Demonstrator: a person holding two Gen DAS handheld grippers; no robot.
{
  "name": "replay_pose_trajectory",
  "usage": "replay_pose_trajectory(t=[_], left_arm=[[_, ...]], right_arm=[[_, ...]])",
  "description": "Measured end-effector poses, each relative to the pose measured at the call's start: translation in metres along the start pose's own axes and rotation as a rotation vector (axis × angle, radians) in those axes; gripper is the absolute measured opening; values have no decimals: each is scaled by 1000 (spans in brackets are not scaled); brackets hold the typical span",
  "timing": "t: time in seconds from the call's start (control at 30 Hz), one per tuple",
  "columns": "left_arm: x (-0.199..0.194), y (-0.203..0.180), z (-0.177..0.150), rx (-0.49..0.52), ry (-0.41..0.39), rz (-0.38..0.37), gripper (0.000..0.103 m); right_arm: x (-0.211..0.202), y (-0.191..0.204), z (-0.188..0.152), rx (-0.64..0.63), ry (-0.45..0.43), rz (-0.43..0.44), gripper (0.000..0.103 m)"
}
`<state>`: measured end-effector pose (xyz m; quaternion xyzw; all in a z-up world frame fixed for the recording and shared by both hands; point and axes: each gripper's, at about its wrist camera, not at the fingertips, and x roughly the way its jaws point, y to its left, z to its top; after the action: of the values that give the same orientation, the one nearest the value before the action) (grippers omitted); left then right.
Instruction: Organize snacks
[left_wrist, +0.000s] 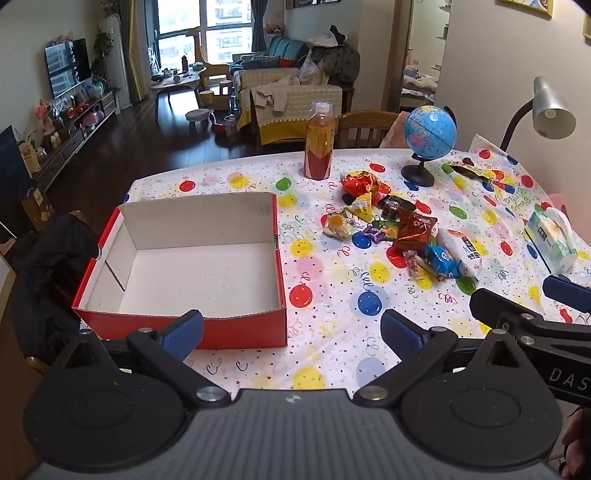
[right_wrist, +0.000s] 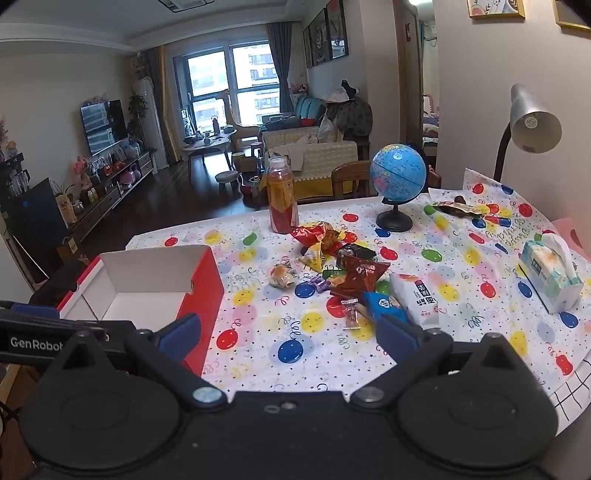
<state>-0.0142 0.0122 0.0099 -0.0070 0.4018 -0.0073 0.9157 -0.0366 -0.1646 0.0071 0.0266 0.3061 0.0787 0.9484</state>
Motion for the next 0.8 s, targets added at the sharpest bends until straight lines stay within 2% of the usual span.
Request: replay_pose_trajectory(t=[0.8], left_arm=[[-12, -2, 1, 3, -23, -7, 103]], right_arm=[[-16, 4, 4, -4, -21, -24, 101]])
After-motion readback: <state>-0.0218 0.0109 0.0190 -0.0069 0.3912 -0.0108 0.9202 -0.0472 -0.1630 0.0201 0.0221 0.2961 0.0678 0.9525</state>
